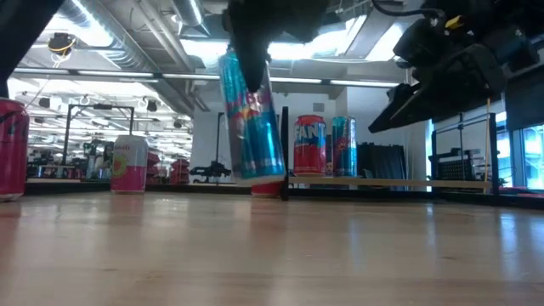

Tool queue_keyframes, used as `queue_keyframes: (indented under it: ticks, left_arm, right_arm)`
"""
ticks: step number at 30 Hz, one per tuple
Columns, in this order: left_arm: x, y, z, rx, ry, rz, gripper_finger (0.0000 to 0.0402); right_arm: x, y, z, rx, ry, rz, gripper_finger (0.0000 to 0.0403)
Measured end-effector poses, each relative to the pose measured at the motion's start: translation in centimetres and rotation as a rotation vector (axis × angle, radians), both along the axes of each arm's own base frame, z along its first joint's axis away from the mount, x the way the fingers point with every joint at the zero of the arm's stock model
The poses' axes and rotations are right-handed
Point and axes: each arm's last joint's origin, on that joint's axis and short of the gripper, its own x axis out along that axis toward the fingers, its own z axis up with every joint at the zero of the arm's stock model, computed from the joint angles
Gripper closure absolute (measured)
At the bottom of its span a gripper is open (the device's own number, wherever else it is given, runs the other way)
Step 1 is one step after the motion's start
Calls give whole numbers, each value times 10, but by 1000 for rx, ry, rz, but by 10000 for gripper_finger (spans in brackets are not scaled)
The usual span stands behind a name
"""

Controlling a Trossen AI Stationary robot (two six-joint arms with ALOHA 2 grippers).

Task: Place canned beverage on shelf
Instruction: Put the blue soda can on the shelf aligned with the other blue soda can

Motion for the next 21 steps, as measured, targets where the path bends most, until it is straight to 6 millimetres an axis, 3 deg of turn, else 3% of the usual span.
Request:
queue_keyframes:
  ticks: [6, 21]
  left_arm:
    - [5, 7, -8, 19, 8, -44, 200]
    - [14, -4, -25, 22, -1, -74, 194]
  right_arm:
    - [3, 1, -6, 40, 23, -17, 102]
    - [5, 1, -7, 29, 25, -10, 102]
